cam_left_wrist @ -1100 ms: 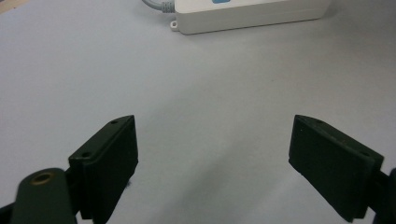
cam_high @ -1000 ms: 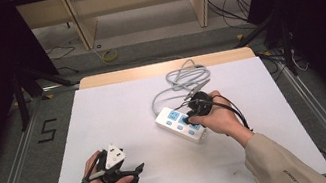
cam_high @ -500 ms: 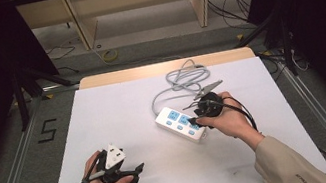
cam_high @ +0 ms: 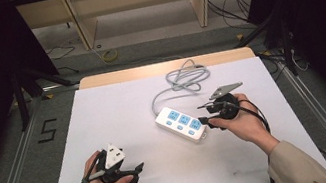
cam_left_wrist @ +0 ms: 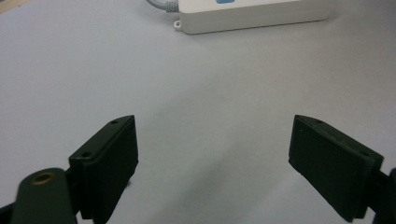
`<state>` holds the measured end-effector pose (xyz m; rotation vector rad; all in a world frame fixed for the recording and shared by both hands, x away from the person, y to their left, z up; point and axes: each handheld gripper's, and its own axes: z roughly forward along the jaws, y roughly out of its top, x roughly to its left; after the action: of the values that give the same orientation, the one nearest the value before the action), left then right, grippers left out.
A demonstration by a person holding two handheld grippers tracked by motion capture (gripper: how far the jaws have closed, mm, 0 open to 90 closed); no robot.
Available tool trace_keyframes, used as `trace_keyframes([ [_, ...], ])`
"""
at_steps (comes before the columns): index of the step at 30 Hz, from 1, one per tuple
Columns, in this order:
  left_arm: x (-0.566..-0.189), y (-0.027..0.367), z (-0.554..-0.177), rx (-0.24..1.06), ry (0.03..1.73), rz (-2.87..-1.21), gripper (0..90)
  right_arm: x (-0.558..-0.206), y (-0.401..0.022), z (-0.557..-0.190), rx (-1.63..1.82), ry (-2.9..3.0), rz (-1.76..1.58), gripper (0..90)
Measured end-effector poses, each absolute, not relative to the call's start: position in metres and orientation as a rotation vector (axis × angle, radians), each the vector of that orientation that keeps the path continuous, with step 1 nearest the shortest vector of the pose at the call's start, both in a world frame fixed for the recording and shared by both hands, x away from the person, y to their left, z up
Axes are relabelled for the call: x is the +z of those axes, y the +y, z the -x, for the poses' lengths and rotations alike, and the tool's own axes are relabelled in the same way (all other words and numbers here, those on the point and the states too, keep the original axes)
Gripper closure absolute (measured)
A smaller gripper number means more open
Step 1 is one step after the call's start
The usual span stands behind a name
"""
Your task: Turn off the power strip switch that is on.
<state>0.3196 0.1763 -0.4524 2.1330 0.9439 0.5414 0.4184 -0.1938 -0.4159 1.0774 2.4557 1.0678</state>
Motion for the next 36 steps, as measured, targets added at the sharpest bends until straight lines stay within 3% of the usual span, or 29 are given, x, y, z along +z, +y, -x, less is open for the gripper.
trace_keyframes([
  [36,-0.453,0.176,-0.320,0.542,0.958,-2.128,15.2,-0.426,-0.253,-0.369,1.191,2.343,-1.148,35.7],
])
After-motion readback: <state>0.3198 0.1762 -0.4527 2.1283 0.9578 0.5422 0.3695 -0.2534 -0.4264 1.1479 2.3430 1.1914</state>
